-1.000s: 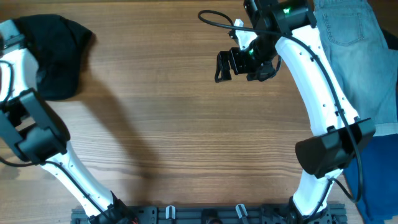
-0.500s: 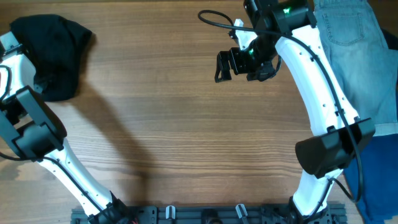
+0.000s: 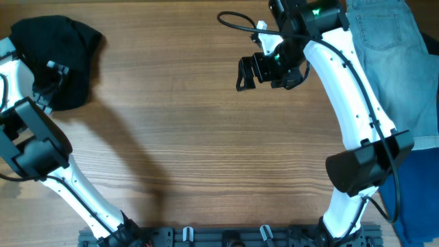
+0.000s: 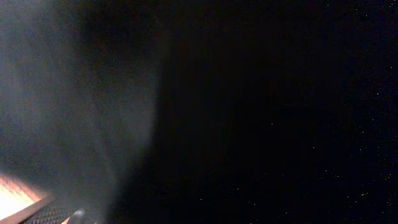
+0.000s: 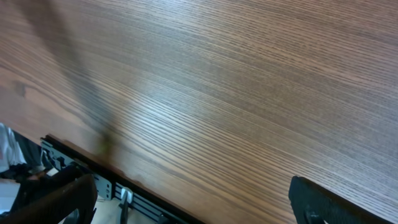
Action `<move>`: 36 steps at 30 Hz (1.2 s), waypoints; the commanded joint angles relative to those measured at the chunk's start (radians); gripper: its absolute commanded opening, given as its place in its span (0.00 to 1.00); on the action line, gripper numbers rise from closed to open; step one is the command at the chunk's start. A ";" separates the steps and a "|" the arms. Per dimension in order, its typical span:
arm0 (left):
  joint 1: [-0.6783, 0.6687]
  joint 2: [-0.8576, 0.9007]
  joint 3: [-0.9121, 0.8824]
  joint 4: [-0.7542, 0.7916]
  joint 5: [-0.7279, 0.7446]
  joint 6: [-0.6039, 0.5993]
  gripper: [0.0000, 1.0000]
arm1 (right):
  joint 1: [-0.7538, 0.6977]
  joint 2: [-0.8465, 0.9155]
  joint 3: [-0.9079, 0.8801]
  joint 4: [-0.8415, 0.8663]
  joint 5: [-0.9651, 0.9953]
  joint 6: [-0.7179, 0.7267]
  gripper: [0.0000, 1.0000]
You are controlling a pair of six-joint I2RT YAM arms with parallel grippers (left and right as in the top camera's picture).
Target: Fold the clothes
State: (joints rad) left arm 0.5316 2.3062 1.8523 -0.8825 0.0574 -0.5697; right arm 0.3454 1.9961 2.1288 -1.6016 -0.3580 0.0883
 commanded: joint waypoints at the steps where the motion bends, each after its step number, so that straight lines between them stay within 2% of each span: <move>1: -0.037 -0.140 -0.008 -0.039 0.040 0.005 0.99 | 0.002 0.012 0.003 0.011 0.003 -0.026 1.00; 3: -0.043 -0.179 -0.008 -0.060 0.024 0.005 0.97 | 0.002 0.012 0.003 0.006 0.002 -0.031 1.00; 4: -0.045 -0.202 -0.008 -0.072 0.020 0.005 0.88 | 0.002 0.012 0.003 0.000 0.003 -0.037 1.00; 5: -0.045 -0.220 -0.008 -0.080 0.020 0.005 0.65 | 0.002 0.012 0.003 -0.006 0.003 -0.041 1.00; 6: -0.045 -0.233 -0.008 -0.085 0.021 0.005 0.26 | 0.002 0.012 0.003 -0.006 0.003 -0.045 1.00; 7: -0.045 -0.244 -0.008 -0.092 0.021 0.005 0.11 | 0.002 0.012 0.003 -0.006 0.003 -0.047 1.00; 8: -0.047 -0.248 -0.008 -0.098 0.022 0.005 0.04 | 0.002 0.012 0.003 -0.006 0.003 -0.048 1.00; 18: -0.137 -0.319 -0.008 -0.151 0.055 0.048 0.04 | -0.055 0.012 0.003 0.022 0.055 -0.059 1.00; 25: -0.227 -0.577 -0.008 -0.184 0.054 0.092 0.04 | -0.161 0.012 0.003 0.084 0.072 -0.059 1.00; 36: -0.381 -0.956 -0.008 -0.359 0.054 0.095 0.11 | -0.255 0.012 0.003 0.310 0.348 -0.062 1.00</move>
State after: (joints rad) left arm 0.1894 1.4384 1.8446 -1.2175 0.1036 -0.4908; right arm 0.0948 1.9961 2.1288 -1.3296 -0.1123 0.0391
